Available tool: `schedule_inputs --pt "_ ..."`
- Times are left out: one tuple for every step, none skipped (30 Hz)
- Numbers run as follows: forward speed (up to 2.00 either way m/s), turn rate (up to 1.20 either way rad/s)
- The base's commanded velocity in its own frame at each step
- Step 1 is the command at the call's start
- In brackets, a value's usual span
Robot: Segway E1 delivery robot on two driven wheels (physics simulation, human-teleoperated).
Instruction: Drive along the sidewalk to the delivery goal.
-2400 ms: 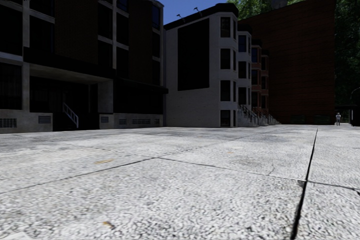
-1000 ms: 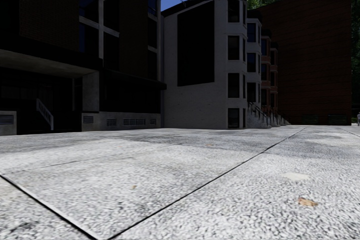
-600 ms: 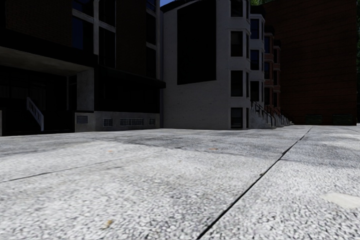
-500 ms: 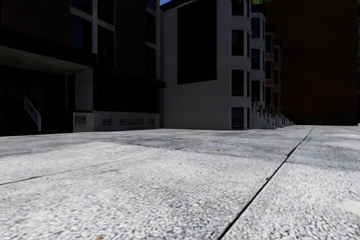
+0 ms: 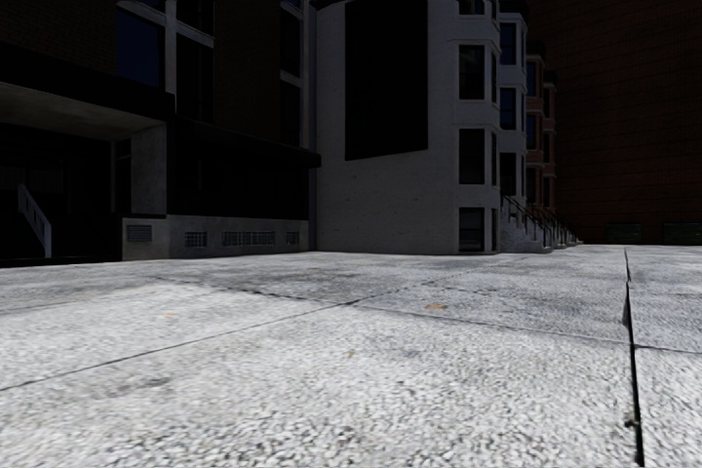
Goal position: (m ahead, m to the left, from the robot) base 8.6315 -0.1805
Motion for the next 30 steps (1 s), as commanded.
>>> schedule_inputs --pt "2.00 0.00" --pt "2.00 0.00" --pt "2.00 0.00" --pt "2.00 0.00" --pt "2.00 0.00" --pt "2.00 0.00" --pt "2.00 0.00" --pt "2.00 0.00" --pt "2.00 0.00" --pt "2.00 0.00" --pt "2.00 0.00" --pt "2.00 0.00" --pt "2.00 0.00" --pt "2.00 0.00" --pt "2.00 0.00" --pt "2.00 0.00" --pt "2.00 0.00" --pt "2.00 0.00" --pt "2.00 0.00" --pt "2.00 0.00" --pt "2.00 0.00" --pt "2.00 0.00" --pt "2.00 0.00" --pt "2.00 0.00" --pt "2.00 0.00" --pt "2.00 0.00" --pt "2.00 0.00" --pt "2.00 0.00" --pt "2.00 0.00" --pt "2.00 0.00"
